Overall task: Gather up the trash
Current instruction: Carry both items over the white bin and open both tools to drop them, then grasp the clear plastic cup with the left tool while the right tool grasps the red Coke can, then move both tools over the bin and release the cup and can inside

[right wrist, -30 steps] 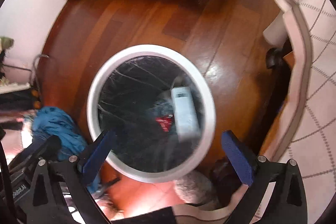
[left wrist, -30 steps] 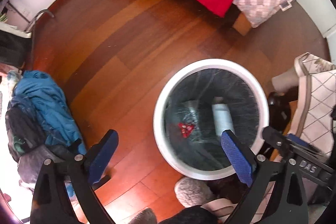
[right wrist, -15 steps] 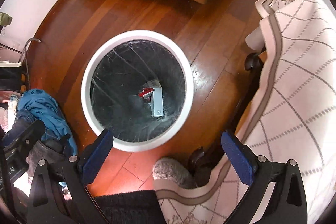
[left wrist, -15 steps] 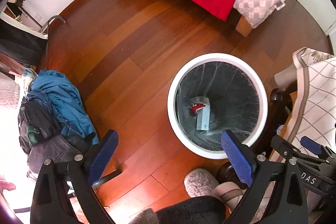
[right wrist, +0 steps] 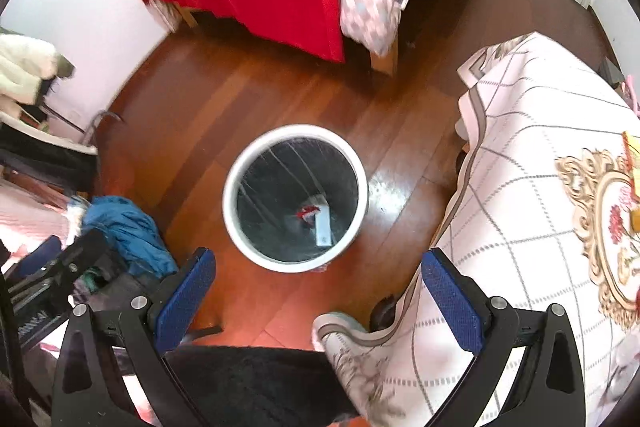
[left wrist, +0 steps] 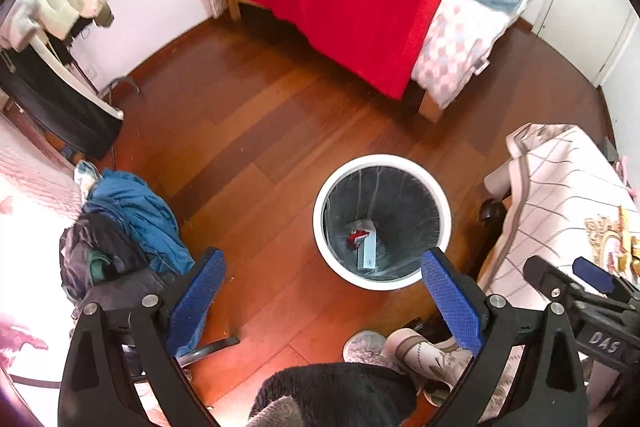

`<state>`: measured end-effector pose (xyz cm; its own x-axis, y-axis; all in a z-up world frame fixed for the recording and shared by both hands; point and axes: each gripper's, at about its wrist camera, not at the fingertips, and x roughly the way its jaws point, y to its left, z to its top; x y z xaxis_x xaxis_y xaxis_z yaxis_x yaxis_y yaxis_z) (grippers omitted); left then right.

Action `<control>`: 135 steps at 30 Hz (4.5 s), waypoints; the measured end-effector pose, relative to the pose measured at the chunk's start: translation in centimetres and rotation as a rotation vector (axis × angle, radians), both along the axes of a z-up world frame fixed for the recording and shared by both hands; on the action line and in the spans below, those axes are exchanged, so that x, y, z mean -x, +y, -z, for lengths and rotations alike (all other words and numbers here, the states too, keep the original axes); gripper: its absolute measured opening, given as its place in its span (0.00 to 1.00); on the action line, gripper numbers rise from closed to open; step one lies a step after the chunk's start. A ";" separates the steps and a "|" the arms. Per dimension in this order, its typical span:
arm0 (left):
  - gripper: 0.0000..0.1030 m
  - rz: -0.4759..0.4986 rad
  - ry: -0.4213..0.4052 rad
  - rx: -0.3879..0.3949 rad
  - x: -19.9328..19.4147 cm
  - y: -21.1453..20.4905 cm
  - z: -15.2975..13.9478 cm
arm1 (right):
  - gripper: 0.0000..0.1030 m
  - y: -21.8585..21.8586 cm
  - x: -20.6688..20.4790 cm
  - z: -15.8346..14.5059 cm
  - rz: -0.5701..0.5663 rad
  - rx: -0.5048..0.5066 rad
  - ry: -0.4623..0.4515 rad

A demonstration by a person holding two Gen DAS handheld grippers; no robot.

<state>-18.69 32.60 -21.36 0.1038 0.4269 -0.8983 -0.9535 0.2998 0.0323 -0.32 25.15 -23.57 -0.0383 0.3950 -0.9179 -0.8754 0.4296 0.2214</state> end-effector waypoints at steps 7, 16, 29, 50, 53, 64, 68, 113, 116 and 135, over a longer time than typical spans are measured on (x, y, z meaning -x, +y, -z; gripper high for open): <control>0.97 0.040 -0.008 -0.090 -0.9 -4.9 -5.3 | 1.00 -6.6 -1.5 -7.6 0.066 -0.166 0.053; 0.97 0.231 -0.057 -0.043 -9.4 -13.4 -3.5 | 1.00 -22.6 -9.5 -8.4 0.415 -0.193 0.131; 0.97 0.610 0.135 0.042 -27.5 -24.5 7.8 | 1.00 -45.2 -25.4 3.0 1.203 -0.018 0.261; 0.97 0.923 0.039 0.162 -38.7 -33.3 8.6 | 0.85 -49.8 -33.3 6.8 0.885 0.227 0.193; 0.96 0.971 0.030 0.210 -40.4 -34.7 9.2 | 0.85 -49.9 -33.5 6.8 0.843 0.269 0.207; 0.38 1.028 0.047 0.175 -43.6 -36.1 10.5 | 0.98 -49.5 -32.5 7.7 0.839 0.261 0.253; 0.38 1.039 0.061 0.131 -43.1 -36.4 10.3 | 0.84 -49.6 -32.1 7.9 0.862 0.259 0.233; 0.37 0.253 -0.105 -0.039 -11.1 2.3 0.1 | 0.81 -2.0 -8.3 -0.1 0.065 -0.046 0.153; 0.37 0.198 -0.111 0.076 -9.4 5.4 4.7 | 0.81 2.3 -6.8 4.3 0.031 0.030 0.176; 0.96 -0.019 0.030 0.288 -3.2 11.0 16.5 | 1.00 14.3 -4.4 19.2 -0.088 0.302 0.154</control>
<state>-15.53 43.61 -37.84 0.0699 0.1558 -0.9853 -0.9589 0.2829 -0.0233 4.06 39.40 -42.77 -0.2071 0.0959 -0.9736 -0.8782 0.4203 0.2282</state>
